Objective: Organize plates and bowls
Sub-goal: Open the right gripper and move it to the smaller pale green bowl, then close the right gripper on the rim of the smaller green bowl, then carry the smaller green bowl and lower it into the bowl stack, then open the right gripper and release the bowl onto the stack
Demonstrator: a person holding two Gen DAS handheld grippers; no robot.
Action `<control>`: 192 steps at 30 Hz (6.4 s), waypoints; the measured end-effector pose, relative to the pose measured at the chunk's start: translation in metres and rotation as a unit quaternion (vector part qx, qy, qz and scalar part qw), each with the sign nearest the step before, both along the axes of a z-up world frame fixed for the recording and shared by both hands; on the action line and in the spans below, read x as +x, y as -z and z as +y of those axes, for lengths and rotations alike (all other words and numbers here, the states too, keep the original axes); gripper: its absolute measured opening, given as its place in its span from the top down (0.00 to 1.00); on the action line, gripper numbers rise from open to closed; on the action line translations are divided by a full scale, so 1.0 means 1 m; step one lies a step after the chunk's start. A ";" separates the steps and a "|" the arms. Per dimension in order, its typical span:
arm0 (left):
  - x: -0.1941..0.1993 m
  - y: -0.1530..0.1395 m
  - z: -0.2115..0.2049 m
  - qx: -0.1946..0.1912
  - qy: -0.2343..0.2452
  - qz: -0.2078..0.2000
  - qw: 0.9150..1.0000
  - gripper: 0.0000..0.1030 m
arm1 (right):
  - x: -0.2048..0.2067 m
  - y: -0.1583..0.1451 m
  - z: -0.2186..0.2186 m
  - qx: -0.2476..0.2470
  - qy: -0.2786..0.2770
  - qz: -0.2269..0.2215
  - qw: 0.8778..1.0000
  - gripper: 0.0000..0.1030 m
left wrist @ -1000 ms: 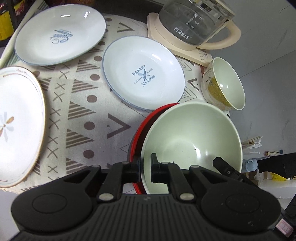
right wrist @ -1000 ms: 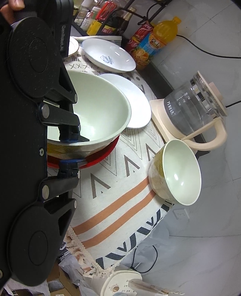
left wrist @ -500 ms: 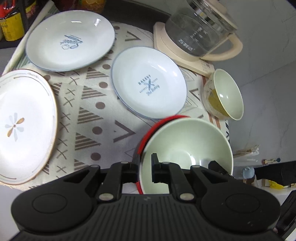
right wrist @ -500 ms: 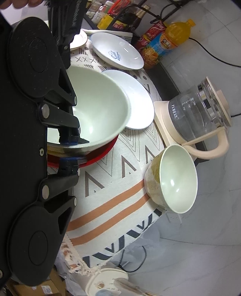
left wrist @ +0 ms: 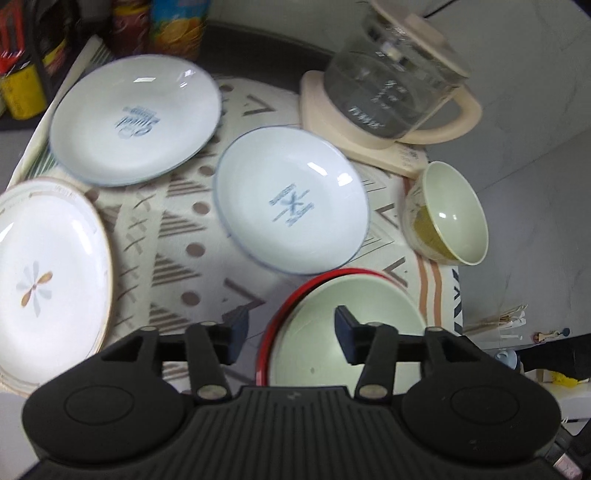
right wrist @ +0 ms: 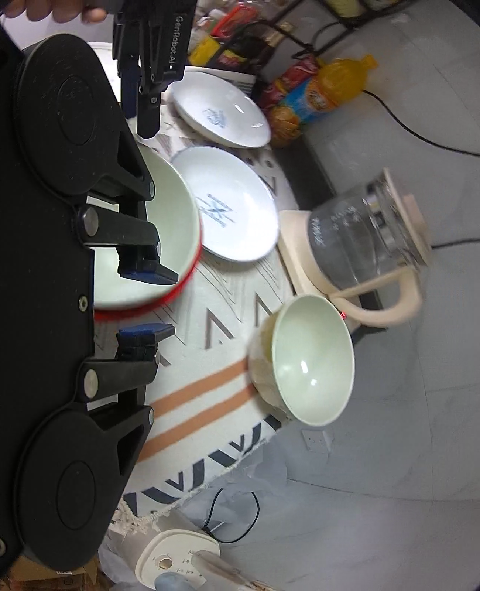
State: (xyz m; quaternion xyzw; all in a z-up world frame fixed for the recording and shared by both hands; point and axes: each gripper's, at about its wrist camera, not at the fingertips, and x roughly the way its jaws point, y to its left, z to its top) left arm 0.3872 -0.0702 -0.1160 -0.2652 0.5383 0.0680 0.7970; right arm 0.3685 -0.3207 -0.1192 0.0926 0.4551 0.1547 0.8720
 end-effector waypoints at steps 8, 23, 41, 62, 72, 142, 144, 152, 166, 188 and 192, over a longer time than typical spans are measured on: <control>0.036 -0.005 -0.028 0.013 0.030 -0.022 0.999 0.43 | 0.018 0.002 -0.024 0.017 0.025 -0.014 0.999 0.52; 0.119 0.011 -0.071 0.020 0.064 -0.031 0.997 0.42 | 0.078 0.022 -0.061 0.035 0.089 -0.009 0.995 0.52; 0.195 0.039 -0.101 0.028 0.073 -0.042 0.996 0.43 | 0.133 0.061 -0.071 0.051 0.143 0.029 0.988 0.53; 0.194 0.040 -0.113 0.036 0.052 -0.033 0.997 0.90 | 0.145 0.068 -0.057 0.060 0.122 0.052 0.989 0.77; 0.151 0.007 -0.116 0.023 0.054 -0.059 0.997 0.90 | 0.116 0.033 -0.056 0.061 0.127 0.028 0.990 0.77; -0.043 0.004 -0.042 -0.012 0.049 -0.001 0.999 0.81 | -0.049 0.015 0.029 0.014 0.113 0.025 0.993 0.87; -0.043 0.002 -0.039 -0.005 0.047 -0.001 0.999 0.81 | -0.048 0.016 0.031 0.010 0.113 0.022 0.993 0.88; -0.046 0.000 -0.021 -0.001 0.028 -0.003 1.000 0.80 | -0.045 0.013 0.036 0.000 0.102 0.018 0.995 0.83; -0.056 -0.005 -0.005 0.025 0.007 -0.017 1.000 0.53 | -0.059 0.013 0.033 -0.029 0.093 0.021 0.995 0.69; -0.117 -0.033 0.039 0.082 0.006 -0.058 0.995 0.15 | -0.100 -0.027 0.067 -0.004 0.057 -0.032 0.998 0.15; -0.134 -0.035 0.057 0.088 -0.010 -0.057 0.994 0.15 | -0.103 -0.028 0.081 0.001 0.037 -0.031 0.999 0.09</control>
